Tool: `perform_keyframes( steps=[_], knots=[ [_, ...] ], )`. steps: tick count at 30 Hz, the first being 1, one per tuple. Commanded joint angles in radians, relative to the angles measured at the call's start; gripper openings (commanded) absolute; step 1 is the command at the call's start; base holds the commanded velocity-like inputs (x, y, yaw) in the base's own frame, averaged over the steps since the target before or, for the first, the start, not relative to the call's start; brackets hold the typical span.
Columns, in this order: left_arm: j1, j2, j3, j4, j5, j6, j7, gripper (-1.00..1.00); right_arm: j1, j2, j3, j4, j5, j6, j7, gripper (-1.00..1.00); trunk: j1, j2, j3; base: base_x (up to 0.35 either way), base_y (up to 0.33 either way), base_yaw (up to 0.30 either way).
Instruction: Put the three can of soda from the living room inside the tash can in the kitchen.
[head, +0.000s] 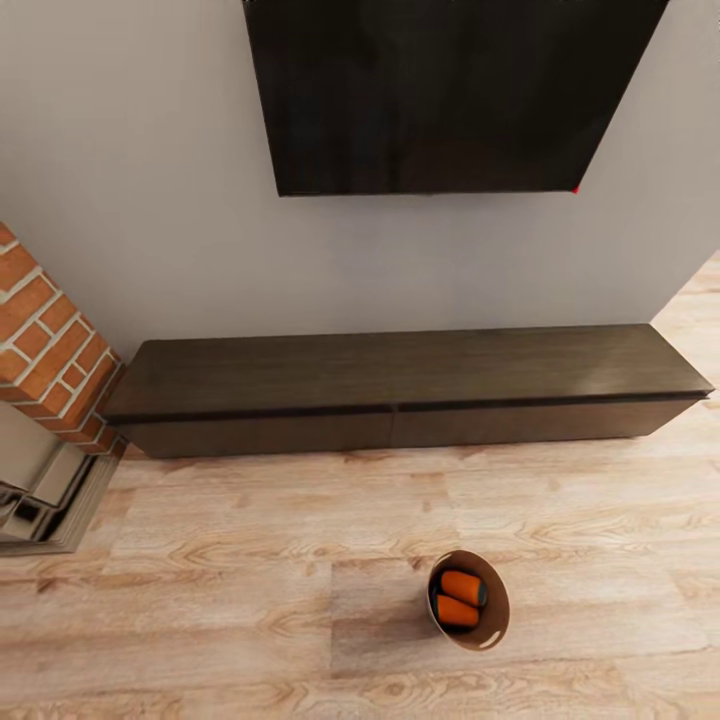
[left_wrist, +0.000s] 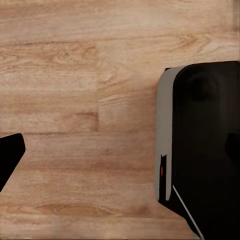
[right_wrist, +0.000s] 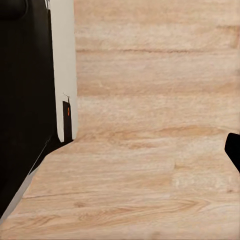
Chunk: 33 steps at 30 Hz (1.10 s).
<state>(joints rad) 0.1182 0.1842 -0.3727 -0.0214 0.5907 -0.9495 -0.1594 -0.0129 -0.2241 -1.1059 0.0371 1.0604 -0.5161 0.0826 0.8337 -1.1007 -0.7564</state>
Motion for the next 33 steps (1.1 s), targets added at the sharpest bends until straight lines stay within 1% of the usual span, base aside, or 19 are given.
perform_keyframes(
  steps=[1, 7, 11, 22, 28, 33],
  knots=[
    [0.000, -0.001, 0.000, 0.001, 0.000, 0.007, 0.000, 1.00, 0.000, 0.001, 0.000, 0.000, 0.000, 0.004, -0.001, 1.00, -0.004, 0.007, 0.003, 0.000, 0.000, 0.000],
    [0.001, -0.006, 0.000, 0.004, -0.001, 0.084, 0.001, 1.00, 0.001, 0.004, 0.000, 0.001, 0.000, 0.049, -0.005, 1.00, -0.027, 0.049, 0.022, 0.000, 0.000, 0.000],
    [0.001, -0.011, 0.001, 0.004, -0.002, 0.102, 0.001, 1.00, 0.001, 0.004, -0.001, 0.001, 0.000, 0.058, -0.005, 1.00, -0.042, 0.077, 0.035, 0.000, 0.000, 0.000],
    [0.001, -0.022, 0.000, 0.004, -0.002, 0.110, 0.001, 1.00, 0.002, 0.005, 0.000, 0.001, 0.000, 0.062, -0.005, 1.00, -0.084, 0.154, 0.069, 0.000, 0.000, 0.000],
    [0.002, -0.023, 0.000, 0.004, -0.002, 0.110, 0.001, 1.00, 0.005, 0.014, 0.000, 0.001, 0.000, 0.062, -0.005, 1.00, -0.107, 0.196, 0.088, 0.000, 0.000, 0.000],
    [0.002, -0.026, 0.000, 0.004, -0.002, 0.116, 0.002, 1.00, 0.006, 0.015, 0.000, 0.001, 0.000, 0.063, -0.006, 1.00, -0.127, 0.231, 0.104, 0.000, 0.000, 0.000]
  ],
)
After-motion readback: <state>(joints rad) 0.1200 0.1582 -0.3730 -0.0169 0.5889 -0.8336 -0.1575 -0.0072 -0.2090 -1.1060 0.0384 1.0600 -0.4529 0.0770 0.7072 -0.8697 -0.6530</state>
